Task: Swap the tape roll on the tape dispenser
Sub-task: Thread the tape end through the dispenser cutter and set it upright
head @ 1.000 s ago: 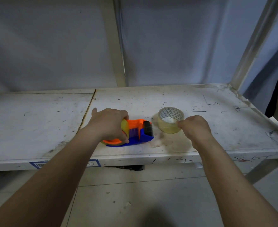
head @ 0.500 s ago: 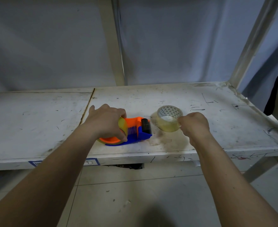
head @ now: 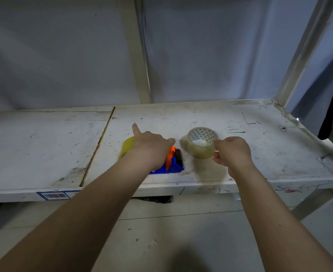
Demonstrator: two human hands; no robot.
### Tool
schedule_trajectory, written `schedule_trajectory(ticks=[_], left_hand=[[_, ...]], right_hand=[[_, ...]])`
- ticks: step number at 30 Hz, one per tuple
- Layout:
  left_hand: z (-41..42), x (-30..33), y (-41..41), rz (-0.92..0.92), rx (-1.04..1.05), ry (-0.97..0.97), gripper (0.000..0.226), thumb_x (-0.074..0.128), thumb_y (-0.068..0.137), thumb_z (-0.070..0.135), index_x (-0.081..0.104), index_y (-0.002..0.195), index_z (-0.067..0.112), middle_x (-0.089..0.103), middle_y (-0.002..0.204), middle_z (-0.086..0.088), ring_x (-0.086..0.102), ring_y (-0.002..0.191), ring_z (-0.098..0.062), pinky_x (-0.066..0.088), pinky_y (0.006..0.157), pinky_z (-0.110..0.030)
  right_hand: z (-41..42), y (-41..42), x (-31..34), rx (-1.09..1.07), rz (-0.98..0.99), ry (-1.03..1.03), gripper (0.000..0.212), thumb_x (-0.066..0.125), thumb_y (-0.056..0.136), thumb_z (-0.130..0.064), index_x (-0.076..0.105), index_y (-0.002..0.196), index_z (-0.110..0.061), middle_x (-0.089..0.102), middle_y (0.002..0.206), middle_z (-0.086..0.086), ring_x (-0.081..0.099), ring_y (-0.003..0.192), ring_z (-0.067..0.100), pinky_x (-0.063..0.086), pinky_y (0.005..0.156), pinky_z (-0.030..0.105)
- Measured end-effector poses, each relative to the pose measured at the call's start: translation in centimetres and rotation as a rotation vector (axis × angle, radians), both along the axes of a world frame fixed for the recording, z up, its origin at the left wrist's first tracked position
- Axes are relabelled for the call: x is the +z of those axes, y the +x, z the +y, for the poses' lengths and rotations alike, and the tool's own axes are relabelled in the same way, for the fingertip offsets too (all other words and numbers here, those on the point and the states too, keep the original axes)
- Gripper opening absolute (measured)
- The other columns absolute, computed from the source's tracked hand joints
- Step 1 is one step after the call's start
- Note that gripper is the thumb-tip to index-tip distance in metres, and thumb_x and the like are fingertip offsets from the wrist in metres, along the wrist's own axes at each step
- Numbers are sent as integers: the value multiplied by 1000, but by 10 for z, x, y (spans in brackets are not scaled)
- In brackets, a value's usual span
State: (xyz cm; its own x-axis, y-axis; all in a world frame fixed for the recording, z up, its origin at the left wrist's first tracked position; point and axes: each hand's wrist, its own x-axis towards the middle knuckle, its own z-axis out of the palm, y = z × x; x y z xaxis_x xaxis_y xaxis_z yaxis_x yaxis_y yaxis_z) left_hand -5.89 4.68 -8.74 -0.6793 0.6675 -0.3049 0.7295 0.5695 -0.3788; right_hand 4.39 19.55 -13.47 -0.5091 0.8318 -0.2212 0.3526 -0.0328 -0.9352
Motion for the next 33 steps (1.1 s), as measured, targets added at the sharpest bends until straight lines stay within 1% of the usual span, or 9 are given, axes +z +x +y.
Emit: schedule_trajectory(ticks=[3,6,8,12,17,21,25,28,33], left_hand=[[8,-1,0,-14,27,-50,85,74,68,54,33,140,34,53,130,-3,41,129,-39,7,105,-74],[17,-7,4,32,-11,-64,85,62,64,75,44,134,31,54,132,-4,32,136,-38,2,104,-75],[22,-11,7,46,-42,-51,82,61,64,75,48,131,28,57,128,-2,33,137,-32,0,105,-73],[28,-15,8,5,-41,4,63,68,69,62,56,117,23,62,103,1,55,114,-25,3,109,-69],[20,-13,3,-10,-47,93,52,73,67,55,55,102,21,54,87,4,59,101,-22,7,112,-63],[13,-16,-3,-16,-51,92,54,73,65,56,54,103,24,54,85,6,60,100,-22,9,112,-60],[12,-19,-6,-31,-77,104,57,72,64,58,54,107,25,54,85,7,60,101,-22,10,113,-59],[12,-20,-9,-41,-87,119,57,72,64,58,54,106,25,54,86,6,59,101,-23,11,113,-59],[4,-16,-16,-85,-64,208,57,73,59,60,54,101,26,60,90,7,59,97,-22,17,110,-56]], right_hand=[[2,0,-1,4,4,-5,16,59,78,-14,57,63,-10,62,71,11,65,60,31,56,81,58],[3,0,-2,3,4,9,14,58,77,-14,56,65,-7,61,72,13,64,58,30,55,81,59],[2,-1,-2,9,0,18,12,57,76,-15,57,67,-7,60,72,14,64,58,30,55,81,60],[2,2,-1,15,8,-4,13,58,77,-15,58,67,-6,64,79,15,65,62,30,57,79,58],[4,4,-6,36,-10,-14,15,64,75,-16,60,70,-2,62,74,13,65,68,30,58,80,55],[8,2,-18,52,-59,-19,5,60,60,-13,54,61,-13,56,66,12,55,64,26,53,82,64],[9,4,-21,44,-68,-51,14,60,61,-12,48,54,-16,55,63,10,54,67,25,55,75,49],[9,4,-20,20,-54,-88,17,61,64,-10,47,56,-16,57,67,10,55,70,25,54,79,52],[6,4,-15,12,-21,-75,13,61,63,-13,48,59,-14,56,71,11,53,69,26,53,72,45]])
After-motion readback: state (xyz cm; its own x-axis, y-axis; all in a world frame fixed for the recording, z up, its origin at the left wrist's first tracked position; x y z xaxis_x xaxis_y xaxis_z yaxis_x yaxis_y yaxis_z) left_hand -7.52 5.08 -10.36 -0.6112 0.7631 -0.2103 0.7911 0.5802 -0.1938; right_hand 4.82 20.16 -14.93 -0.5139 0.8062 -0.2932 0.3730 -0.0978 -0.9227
